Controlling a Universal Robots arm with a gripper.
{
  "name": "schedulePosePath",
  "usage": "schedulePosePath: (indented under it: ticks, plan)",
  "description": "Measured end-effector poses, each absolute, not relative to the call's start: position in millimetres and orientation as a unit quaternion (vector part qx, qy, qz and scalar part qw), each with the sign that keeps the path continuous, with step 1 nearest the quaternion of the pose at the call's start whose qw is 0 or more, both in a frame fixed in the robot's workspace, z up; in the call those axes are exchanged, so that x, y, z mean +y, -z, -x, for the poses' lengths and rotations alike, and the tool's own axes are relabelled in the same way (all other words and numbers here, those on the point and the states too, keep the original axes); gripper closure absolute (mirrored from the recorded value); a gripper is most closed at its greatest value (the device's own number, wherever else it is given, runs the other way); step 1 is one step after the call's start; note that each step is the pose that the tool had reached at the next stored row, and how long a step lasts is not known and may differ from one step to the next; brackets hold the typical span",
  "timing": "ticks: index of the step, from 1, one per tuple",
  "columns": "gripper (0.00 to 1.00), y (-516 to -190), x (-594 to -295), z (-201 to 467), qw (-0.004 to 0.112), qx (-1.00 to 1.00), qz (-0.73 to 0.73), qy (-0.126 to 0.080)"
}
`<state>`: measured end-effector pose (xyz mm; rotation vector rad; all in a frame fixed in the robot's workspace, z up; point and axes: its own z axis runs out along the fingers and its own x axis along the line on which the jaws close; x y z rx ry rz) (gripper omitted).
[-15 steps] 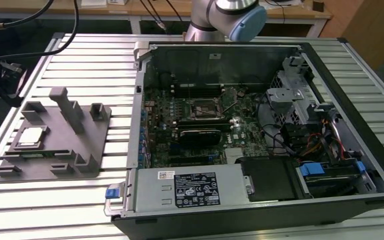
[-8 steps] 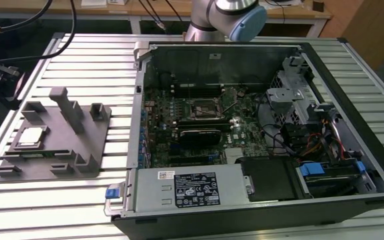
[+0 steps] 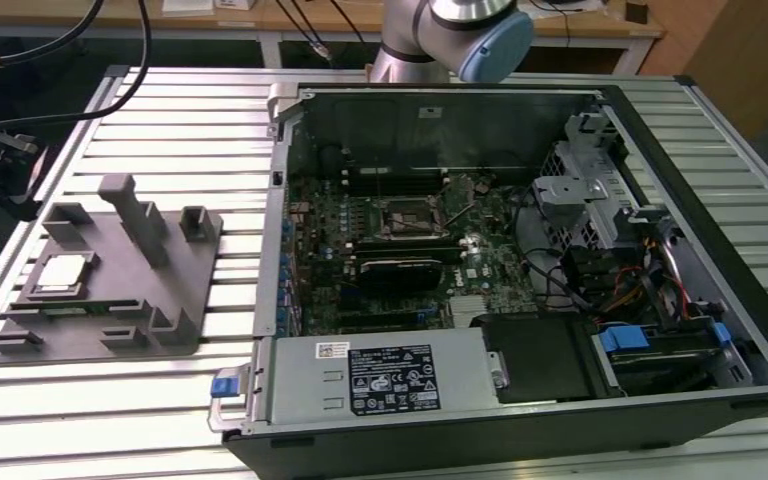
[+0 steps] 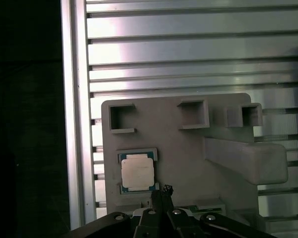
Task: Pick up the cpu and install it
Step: 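Pick up the cpu and move it towards the insertion slot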
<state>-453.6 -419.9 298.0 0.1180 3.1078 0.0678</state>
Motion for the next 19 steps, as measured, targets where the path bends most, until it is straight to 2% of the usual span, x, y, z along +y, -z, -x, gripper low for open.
schedulePosePath:
  ticks: [9, 19]
  plan:
    - [0.89, -296.5, -420.7, 453.7, 0.015, 0.999, -0.038, -0.022]
    - [0.89, -280.9, -423.0, 453.9, 0.015, 0.999, -0.038, -0.022]
